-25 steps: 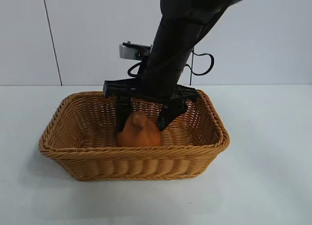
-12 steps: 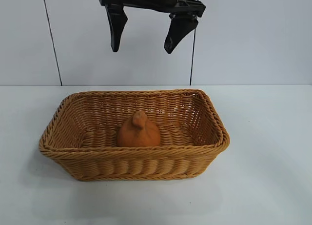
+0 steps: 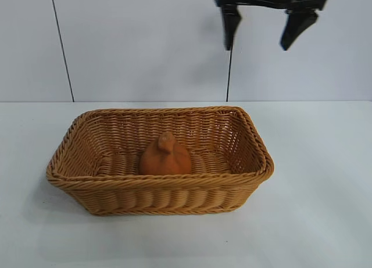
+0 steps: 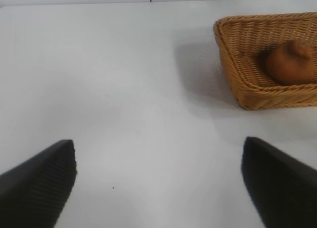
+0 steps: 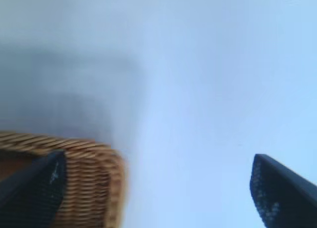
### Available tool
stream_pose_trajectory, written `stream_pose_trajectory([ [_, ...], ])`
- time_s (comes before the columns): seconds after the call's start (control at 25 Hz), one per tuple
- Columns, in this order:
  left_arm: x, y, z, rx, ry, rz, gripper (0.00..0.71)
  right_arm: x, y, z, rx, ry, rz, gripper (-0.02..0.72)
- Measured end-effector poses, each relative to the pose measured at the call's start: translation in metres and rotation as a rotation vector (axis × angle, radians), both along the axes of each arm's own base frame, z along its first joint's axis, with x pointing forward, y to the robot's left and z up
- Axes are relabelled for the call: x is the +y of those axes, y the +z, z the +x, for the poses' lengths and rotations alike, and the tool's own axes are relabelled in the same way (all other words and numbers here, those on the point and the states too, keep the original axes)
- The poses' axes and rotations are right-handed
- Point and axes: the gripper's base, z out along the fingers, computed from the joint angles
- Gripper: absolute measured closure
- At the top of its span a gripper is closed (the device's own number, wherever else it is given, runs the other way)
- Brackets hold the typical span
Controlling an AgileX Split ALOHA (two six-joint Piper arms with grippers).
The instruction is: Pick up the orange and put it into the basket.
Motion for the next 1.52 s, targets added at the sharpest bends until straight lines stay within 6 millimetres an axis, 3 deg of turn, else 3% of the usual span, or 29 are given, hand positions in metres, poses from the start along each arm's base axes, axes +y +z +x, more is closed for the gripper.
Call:
stream_pose_trajectory([
  [0.08, 0.000, 0.000, 0.000, 0.000, 0.000, 0.000, 0.065, -0.036, 0.000, 0.006, 0.004, -0.073, 0.016, 0.010],
  [0.24, 0.000, 0.000, 0.000, 0.000, 0.000, 0.000, 0.065, -0.072, 0.000, 0.010, 0.008, -0.134, 0.042, 0.010],
  [0.4, 0.000, 0.000, 0.000, 0.000, 0.000, 0.000, 0.065, -0.086, -0.001, 0.003, 0.028, -0.148, 0.038, 0.010],
  [0.52, 0.000, 0.000, 0.000, 0.000, 0.000, 0.000, 0.065, -0.089, -0.006, -0.021, 0.093, -0.136, 0.023, 0.010],
  [0.64, 0.000, 0.000, 0.000, 0.000, 0.000, 0.000, 0.065, -0.090, -0.012, -0.067, 0.185, -0.130, 0.013, 0.010],
  [0.84, 0.000, 0.000, 0.000, 0.000, 0.000, 0.000, 0.065, -0.092, -0.015, -0.170, 0.286, -0.120, 0.001, 0.010],
  [0.96, 0.000, 0.000, 0.000, 0.000, 0.000, 0.000, 0.065, -0.094, -0.015, -0.240, 0.286, -0.117, 0.000, 0.010],
  [1.08, 0.000, 0.000, 0.000, 0.000, 0.000, 0.000, 0.065, -0.095, -0.021, -0.292, 0.199, -0.115, 0.007, 0.010],
  [1.28, 0.000, 0.000, 0.000, 0.000, 0.000, 0.000, 0.065, -0.097, -0.029, -0.358, -0.049, -0.110, 0.028, 0.010],
  [1.52, 0.000, 0.000, 0.000, 0.000, 0.000, 0.000, 0.065, -0.096, -0.021, -0.407, -0.392, -0.101, 0.073, 0.010],
])
